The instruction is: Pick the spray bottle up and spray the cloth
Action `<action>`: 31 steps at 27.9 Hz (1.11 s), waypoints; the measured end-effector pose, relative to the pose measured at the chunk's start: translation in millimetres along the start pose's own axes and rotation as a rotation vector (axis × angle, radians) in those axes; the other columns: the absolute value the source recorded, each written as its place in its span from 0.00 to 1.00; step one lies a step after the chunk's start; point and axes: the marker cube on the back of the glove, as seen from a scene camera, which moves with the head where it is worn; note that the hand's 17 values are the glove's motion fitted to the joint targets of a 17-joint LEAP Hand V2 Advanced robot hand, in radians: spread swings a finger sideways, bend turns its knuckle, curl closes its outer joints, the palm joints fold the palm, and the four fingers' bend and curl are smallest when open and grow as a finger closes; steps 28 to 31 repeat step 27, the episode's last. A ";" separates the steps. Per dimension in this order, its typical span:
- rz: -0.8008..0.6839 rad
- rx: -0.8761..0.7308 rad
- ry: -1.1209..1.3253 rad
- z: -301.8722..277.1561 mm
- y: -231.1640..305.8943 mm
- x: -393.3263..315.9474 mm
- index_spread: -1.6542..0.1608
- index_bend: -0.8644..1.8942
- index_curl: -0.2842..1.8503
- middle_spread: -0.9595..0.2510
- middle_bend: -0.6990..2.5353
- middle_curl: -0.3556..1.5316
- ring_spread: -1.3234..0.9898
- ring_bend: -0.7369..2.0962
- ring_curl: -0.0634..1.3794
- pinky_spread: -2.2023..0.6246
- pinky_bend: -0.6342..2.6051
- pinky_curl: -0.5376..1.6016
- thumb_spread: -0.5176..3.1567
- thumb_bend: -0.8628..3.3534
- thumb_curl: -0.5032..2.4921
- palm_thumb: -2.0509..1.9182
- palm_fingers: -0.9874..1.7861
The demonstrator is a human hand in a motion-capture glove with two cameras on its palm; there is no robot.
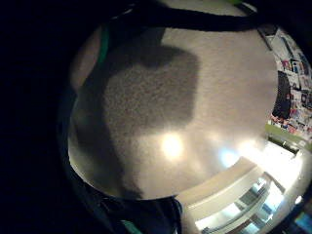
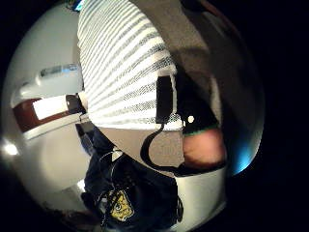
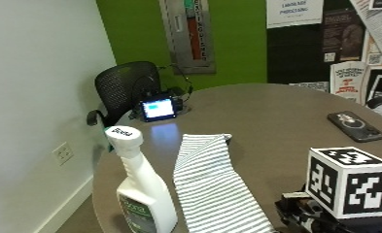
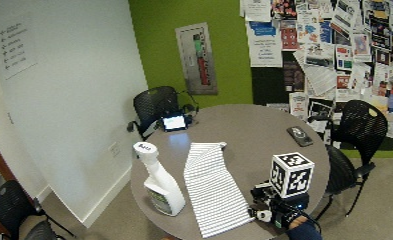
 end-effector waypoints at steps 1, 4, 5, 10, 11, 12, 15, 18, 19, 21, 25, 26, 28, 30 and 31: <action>-0.004 0.007 -0.006 0.6 0.7 0.6 0.69 0.43 0.29 0.80 0.27 0.34 0.60 0.31 0.19 0.87 0.35 0.41 0.49 0.20 0.32 0.68 0.43; -0.022 0.035 -0.034 3.3 1.0 2.3 0.69 0.43 0.30 0.79 0.27 0.35 0.60 0.32 0.18 0.88 0.34 0.40 0.50 0.20 0.31 0.67 0.44; -0.029 0.048 -0.041 5.2 0.0 2.6 0.69 0.43 0.30 0.79 0.28 0.35 0.60 0.32 0.19 0.88 0.33 0.40 0.50 0.20 0.31 0.67 0.44; -0.060 0.132 -0.048 18.5 -5.0 5.3 0.68 0.41 0.29 0.79 0.28 0.35 0.59 0.33 0.20 0.88 0.30 0.39 0.53 0.21 0.30 0.67 0.43; -0.061 0.140 -0.054 19.7 -4.6 5.5 0.68 0.40 0.29 0.78 0.29 0.35 0.59 0.33 0.20 0.88 0.30 0.39 0.54 0.21 0.30 0.67 0.43; -0.062 0.153 -0.063 20.5 -4.8 5.8 0.68 0.40 0.29 0.78 0.28 0.35 0.59 0.33 0.20 0.88 0.29 0.39 0.54 0.21 0.30 0.67 0.43; -0.067 0.232 -0.099 21.9 -12.9 7.6 0.68 0.39 0.29 0.78 0.28 0.35 0.59 0.32 0.20 0.88 0.29 0.39 0.55 0.21 0.30 0.67 0.43; -0.057 0.252 -0.094 22.6 -20.6 6.5 0.68 0.39 0.29 0.78 0.28 0.35 0.59 0.32 0.19 0.88 0.29 0.39 0.55 0.21 0.30 0.66 0.43; -0.053 0.247 -0.087 22.8 -21.1 5.9 0.68 0.39 0.29 0.79 0.28 0.35 0.59 0.32 0.19 0.88 0.29 0.39 0.56 0.21 0.29 0.66 0.43; -0.049 0.242 -0.076 21.9 -21.4 5.6 0.68 0.39 0.29 0.79 0.27 0.35 0.59 0.32 0.19 0.88 0.29 0.39 0.55 0.20 0.29 0.66 0.43; -0.045 0.254 -0.062 14.1 -21.8 9.0 0.68 0.40 0.30 0.80 0.27 0.35 0.59 0.32 0.19 0.88 0.28 0.39 0.55 0.20 0.29 0.65 0.44; -0.044 0.257 -0.061 12.5 -21.9 9.9 0.68 0.40 0.30 0.80 0.27 0.35 0.59 0.32 0.18 0.88 0.28 0.39 0.55 0.20 0.29 0.65 0.44; -0.043 0.258 -0.061 11.6 -21.9 10.4 0.68 0.40 0.30 0.80 0.27 0.35 0.60 0.32 0.18 0.88 0.28 0.39 0.55 0.20 0.29 0.65 0.44; -0.043 0.258 -0.061 11.6 -21.9 10.4 0.68 0.40 0.30 0.80 0.27 0.35 0.60 0.32 0.18 0.88 0.28 0.39 0.55 0.20 0.29 0.65 0.44; -0.043 0.258 -0.061 11.6 -21.9 10.4 0.68 0.40 0.30 0.80 0.27 0.35 0.60 0.32 0.18 0.88 0.28 0.39 0.55 0.20 0.29 0.65 0.44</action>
